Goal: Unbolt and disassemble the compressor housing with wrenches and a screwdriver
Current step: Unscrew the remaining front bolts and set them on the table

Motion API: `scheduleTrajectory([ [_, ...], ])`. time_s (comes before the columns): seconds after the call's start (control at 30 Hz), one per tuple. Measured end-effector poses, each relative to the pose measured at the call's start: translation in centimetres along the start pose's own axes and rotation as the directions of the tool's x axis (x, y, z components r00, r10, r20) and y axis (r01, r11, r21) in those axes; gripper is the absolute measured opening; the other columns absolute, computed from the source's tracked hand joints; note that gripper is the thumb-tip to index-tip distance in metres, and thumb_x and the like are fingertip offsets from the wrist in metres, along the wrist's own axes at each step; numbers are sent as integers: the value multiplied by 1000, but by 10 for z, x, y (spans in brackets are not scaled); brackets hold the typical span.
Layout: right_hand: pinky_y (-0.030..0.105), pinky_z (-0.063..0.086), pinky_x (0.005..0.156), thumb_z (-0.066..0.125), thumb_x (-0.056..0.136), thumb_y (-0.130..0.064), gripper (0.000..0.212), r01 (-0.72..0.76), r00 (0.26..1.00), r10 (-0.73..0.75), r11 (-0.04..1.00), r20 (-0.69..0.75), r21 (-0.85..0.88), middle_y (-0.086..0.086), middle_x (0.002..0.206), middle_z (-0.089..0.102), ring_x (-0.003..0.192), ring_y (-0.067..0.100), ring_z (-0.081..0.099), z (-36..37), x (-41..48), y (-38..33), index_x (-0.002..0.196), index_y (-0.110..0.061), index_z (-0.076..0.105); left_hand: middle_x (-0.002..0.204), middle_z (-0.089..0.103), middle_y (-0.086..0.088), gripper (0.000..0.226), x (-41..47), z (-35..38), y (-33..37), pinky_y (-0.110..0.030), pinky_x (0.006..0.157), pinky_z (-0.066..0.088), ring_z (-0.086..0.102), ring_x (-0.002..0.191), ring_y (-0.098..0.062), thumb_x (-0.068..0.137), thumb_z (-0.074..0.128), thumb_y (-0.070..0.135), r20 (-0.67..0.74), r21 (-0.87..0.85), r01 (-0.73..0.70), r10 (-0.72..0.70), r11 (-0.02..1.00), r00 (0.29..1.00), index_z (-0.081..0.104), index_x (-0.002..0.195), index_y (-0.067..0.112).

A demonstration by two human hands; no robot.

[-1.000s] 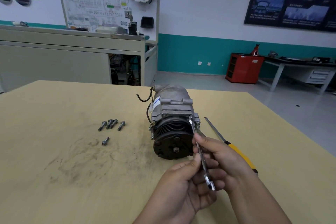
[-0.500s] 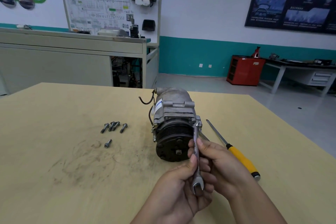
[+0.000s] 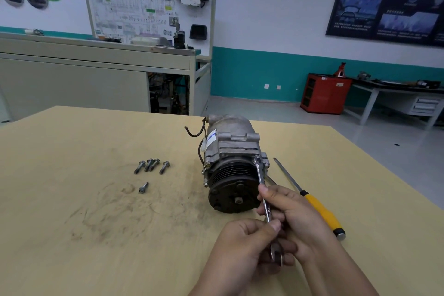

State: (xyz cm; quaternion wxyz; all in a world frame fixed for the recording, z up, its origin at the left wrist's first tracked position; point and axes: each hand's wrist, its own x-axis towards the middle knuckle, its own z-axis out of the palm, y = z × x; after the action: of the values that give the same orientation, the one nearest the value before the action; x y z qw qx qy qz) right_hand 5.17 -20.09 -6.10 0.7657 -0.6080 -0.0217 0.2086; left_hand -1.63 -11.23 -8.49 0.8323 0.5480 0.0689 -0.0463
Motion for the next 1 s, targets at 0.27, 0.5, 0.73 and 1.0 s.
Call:
scheduleTrajectory([
  [0.27, 13, 30, 29, 53, 85, -19, 30, -62, 981, 53, 997, 189, 44, 1, 47, 54, 27, 3, 31, -14, -5, -9, 97, 5, 66, 67, 69, -18, 19, -1, 7, 4, -22, 47, 52, 68, 52, -25, 80, 58, 15, 109, -135, 17, -2, 991, 994, 72, 71, 5],
  [0.5, 12, 28, 27, 56, 74, -15, 15, -45, 989, 22, 987, 146, 153, 2, 46, 50, 27, 3, 33, -7, -1, -13, 79, -1, 54, 52, 56, -8, 23, -5, 12, 11, -21, 46, 49, 58, 43, -20, 78, 56, 19, 128, -391, 86, -38, 916, 991, 70, 68, 4],
  [0.73, 11, 29, 28, 56, 79, -16, 18, -72, 984, 51, 990, 172, 123, 5, 50, 49, 25, 3, 29, -11, -4, -6, 80, 2, 59, 64, 68, -15, 31, -8, 10, 6, -21, 50, 49, 64, 48, -22, 74, 54, 29, 169, -231, 44, -4, 972, 986, 73, 61, 10],
  [1.0, 12, 30, 30, 57, 73, -20, 25, -13, 982, -9, 993, 190, 113, 6, 56, 51, 28, 3, 30, -12, -3, -2, 86, 1, 61, 64, 68, -17, 30, -12, 13, 10, -20, 48, 48, 64, 47, -22, 83, 51, 29, 112, -137, 42, -27, 990, 993, 67, 72, 6],
])
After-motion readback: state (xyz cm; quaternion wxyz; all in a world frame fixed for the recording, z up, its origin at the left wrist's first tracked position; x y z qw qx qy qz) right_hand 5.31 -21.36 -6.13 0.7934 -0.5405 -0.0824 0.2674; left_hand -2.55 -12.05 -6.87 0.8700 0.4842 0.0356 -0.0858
